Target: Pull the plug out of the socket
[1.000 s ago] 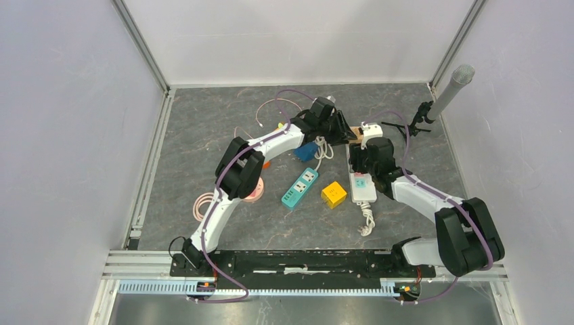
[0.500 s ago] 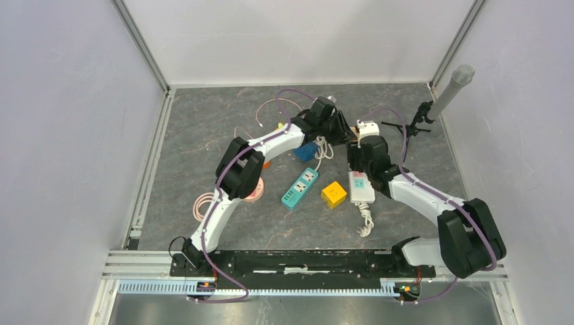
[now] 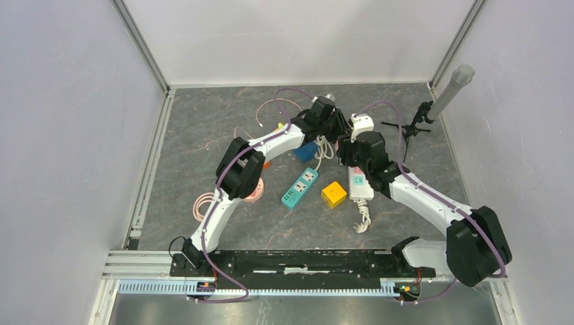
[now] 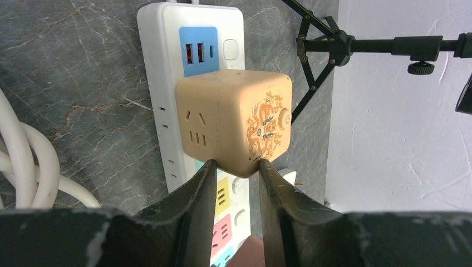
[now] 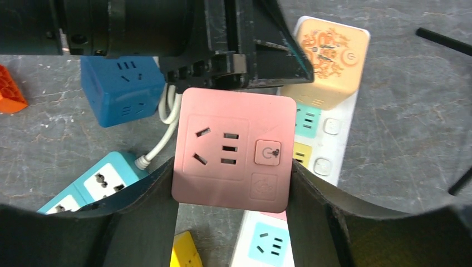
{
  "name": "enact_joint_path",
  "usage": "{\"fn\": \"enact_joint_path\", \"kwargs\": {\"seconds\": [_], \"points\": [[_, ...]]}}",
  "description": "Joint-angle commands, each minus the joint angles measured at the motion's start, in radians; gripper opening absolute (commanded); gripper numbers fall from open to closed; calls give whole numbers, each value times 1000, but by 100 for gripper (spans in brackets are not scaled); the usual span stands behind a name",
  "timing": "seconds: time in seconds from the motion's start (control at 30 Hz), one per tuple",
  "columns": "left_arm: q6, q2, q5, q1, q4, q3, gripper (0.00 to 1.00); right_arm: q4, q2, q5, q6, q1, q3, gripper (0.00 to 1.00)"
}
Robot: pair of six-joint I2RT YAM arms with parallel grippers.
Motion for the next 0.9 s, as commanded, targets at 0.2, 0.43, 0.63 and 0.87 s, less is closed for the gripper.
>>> {"fn": "enact_joint_path", "kwargs": {"seconds": [0.2,0.43,0.63,0.87], "points": [[15,15,-56,11,73,-135,47,-125,-133,212,-17,-70,26,0],[38,-24,73,12,306,-236,60,-197,-124,315,36,-178,-9,0],[44,-78,99,12,492,-351,79,-179,-47,256,73,-253,-55,8],[46,-93,191,10,685,-418,88,-162,20,219,106,-316,-92,26]]}}
